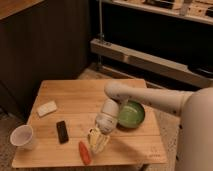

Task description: Knock the bottle over

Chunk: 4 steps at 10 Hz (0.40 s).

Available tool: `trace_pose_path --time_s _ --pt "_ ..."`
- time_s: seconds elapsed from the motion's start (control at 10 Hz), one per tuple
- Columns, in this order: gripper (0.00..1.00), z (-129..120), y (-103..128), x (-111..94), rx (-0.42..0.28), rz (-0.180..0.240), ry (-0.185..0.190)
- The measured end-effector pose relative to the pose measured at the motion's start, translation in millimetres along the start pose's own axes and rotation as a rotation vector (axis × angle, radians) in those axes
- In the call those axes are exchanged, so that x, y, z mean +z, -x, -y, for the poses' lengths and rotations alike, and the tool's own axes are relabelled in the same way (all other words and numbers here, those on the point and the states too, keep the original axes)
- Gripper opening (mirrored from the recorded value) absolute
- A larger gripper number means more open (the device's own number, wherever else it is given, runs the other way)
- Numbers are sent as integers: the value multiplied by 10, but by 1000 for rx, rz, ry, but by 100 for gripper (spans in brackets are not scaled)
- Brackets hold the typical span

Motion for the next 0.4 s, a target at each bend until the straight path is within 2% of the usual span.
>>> trace_pose_path --time_s 0.4 --pt "17 -238 530 307 -46 -34 10"
